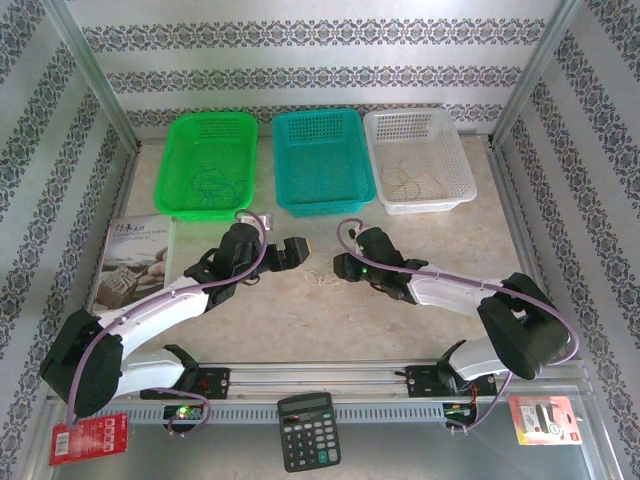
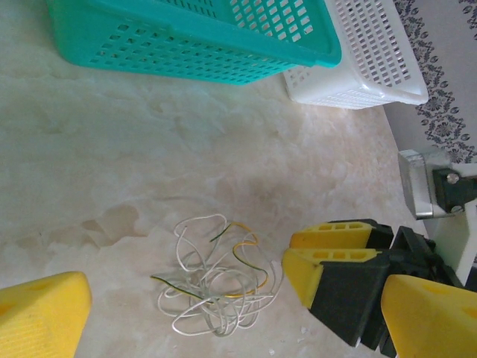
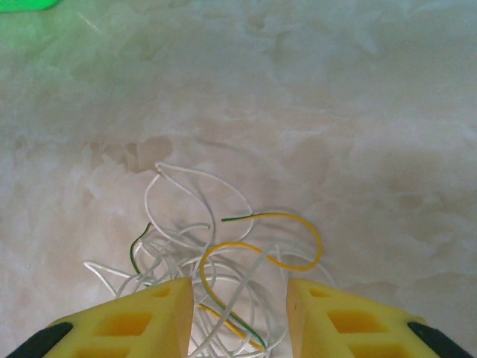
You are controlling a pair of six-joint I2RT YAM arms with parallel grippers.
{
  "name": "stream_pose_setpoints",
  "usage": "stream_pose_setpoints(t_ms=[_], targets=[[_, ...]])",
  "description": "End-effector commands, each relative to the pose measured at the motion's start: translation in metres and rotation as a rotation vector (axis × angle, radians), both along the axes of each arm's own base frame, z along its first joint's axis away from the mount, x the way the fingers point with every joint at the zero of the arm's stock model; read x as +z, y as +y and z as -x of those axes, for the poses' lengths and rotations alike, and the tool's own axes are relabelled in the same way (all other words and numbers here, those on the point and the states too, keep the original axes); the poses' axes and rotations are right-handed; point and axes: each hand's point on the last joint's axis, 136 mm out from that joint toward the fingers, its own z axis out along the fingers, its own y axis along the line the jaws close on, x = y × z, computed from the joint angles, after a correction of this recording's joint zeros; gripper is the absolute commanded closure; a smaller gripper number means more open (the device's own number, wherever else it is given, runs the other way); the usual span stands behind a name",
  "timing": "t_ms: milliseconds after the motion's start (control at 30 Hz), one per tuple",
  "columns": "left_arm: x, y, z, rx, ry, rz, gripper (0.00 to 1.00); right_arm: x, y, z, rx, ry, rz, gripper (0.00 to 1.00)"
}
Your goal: Untangle the cables
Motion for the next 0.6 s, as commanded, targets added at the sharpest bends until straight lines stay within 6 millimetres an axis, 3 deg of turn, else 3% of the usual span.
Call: stream_pose_setpoints(t_ms=[0, 567], targets=[[0.006, 0.000, -0.004, 0.004, -0.026, 0.025, 0.00, 0.001, 0.011, 0.001, 0.052, -0.012, 0.012, 0.61], [0.007, 0.001, -0.006, 0.014, -0.027, 0.023, 0.00, -0.016, 0.022, -0.001, 0.152, 0.003, 0.171, 0.56]])
